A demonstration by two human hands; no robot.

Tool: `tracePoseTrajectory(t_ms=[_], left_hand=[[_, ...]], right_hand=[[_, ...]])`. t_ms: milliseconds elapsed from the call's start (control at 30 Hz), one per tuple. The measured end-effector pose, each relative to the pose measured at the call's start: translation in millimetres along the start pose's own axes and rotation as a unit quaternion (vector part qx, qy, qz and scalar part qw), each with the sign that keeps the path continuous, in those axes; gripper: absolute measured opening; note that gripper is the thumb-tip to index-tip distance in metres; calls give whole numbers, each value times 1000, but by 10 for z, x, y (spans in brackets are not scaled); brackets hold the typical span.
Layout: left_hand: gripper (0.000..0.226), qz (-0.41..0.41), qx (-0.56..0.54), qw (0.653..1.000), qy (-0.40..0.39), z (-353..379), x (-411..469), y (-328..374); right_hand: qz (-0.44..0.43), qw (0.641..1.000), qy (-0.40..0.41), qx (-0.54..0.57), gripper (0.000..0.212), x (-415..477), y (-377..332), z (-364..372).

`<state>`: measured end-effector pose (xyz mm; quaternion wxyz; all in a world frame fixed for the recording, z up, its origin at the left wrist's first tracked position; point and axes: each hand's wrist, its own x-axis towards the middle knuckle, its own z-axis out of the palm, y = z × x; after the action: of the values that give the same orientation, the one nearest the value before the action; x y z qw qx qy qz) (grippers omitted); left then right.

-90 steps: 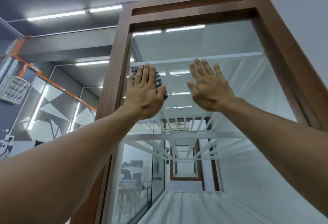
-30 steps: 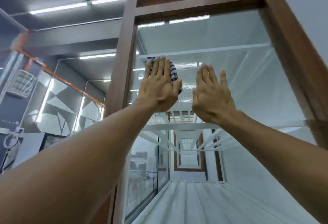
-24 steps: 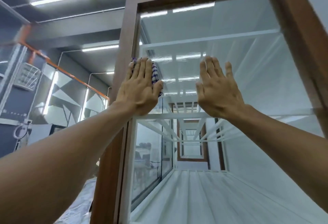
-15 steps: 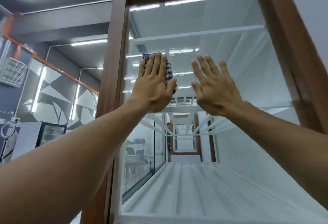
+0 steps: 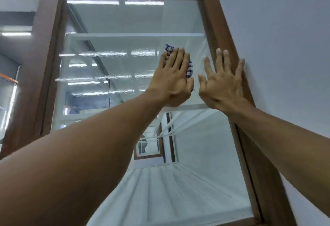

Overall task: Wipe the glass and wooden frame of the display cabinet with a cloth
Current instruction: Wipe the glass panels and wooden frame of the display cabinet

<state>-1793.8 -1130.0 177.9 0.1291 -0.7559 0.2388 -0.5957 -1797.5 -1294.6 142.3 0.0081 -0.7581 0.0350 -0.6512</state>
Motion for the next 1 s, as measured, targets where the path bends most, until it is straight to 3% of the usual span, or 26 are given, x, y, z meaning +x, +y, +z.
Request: tracePoseTrajectory(t_ms=[200,367,500,667,833,1000], left_hand=[[69,58,-5,998,-14,73,368,514],[70,57,4,998,-13,119,340,714],[73,106,9,994,-22,136,195,620],[71,61,11,998,-7,106,215,653],[72,111,19,993,-24,151,-242,502],[76,37,34,999,-6,45,-694,-170]], right_hand=[[-31,995,23,93,65,-156,353,101],[-30,985,29,165,69,-370,434,120],[-37,986,25,160,69,-524,447,138],[-44,989,15,140,68,-600,447,131],[-25,995,23,91,72,-666,289,138],[-88,993,6,83,69,-695,-318,127]])
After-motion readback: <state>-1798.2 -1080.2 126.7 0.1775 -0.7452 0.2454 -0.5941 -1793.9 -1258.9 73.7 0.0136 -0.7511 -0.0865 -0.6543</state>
